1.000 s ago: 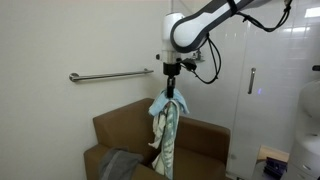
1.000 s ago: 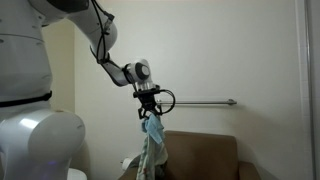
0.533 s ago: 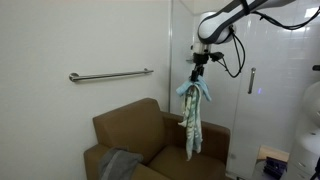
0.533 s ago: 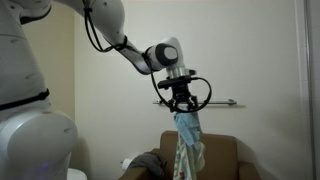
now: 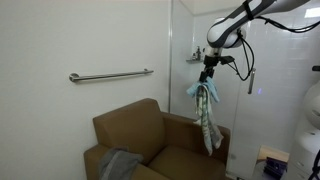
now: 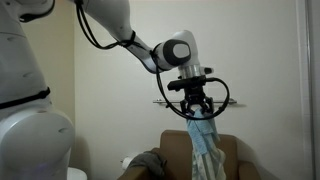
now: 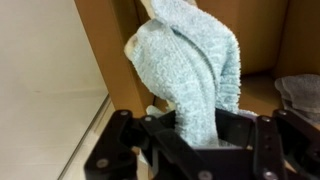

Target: Move the towels from the left armrest to the right armrest

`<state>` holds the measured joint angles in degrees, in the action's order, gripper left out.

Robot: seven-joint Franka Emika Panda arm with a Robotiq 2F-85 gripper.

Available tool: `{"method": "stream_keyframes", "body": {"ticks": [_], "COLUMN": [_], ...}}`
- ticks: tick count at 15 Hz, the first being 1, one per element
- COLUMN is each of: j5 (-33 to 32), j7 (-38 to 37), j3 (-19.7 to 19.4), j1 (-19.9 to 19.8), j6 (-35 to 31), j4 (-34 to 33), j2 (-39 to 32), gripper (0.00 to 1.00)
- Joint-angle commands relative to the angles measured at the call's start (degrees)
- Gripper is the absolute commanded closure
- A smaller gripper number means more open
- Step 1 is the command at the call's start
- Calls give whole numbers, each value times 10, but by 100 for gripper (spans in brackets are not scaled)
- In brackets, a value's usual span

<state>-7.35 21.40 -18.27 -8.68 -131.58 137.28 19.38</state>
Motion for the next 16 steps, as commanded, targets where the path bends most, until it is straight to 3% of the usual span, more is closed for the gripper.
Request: {"method": "stream_keyframes", "body": {"ticks": [1, 6, 10, 13, 16], "j5": [42, 141, 231, 262, 281], "j7": [-31, -54, -75, -61, -47], "j3": [0, -45, -58, -47, -35], "j1": [-7, -37, -77, -102, -121], "j6": [15, 64, 101, 91, 38], "j4": [-68, -228, -324, -341, -316], "j2": [-45, -150, -225, -265, -302], "gripper": [97, 97, 97, 97, 97]}}
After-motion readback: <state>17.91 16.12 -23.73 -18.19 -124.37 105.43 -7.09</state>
